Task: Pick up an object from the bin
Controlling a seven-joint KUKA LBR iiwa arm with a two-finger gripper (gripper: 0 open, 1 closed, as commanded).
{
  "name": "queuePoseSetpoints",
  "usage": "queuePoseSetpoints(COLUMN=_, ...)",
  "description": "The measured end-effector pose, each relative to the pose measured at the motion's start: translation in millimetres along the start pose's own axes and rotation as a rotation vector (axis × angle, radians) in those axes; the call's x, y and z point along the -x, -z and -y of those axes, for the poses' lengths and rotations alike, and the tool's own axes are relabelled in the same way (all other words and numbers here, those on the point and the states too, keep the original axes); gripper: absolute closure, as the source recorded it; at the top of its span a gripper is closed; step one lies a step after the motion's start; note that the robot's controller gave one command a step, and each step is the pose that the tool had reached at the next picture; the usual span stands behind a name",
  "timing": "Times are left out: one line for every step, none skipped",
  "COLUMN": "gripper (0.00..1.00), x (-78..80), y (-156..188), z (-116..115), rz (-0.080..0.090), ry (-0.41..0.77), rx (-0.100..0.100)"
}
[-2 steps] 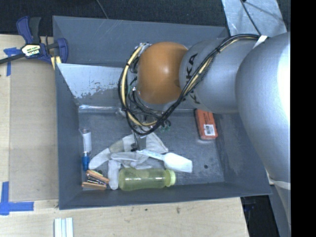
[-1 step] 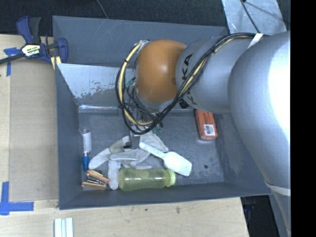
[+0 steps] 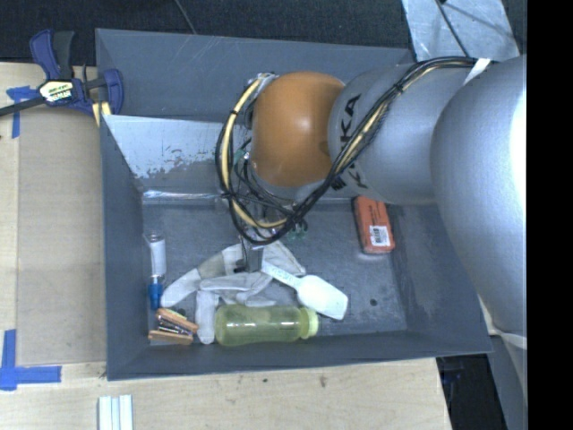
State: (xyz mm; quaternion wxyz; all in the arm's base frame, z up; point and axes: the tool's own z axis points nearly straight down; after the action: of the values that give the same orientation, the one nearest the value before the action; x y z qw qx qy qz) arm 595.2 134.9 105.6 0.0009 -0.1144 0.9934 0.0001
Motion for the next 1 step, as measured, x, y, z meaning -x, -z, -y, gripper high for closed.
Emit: queuePoseSetpoints(gripper=0.00, x=0.5, y=-8.2, z=12.1, rz=0.000, ry=0.231, rx=0.000)
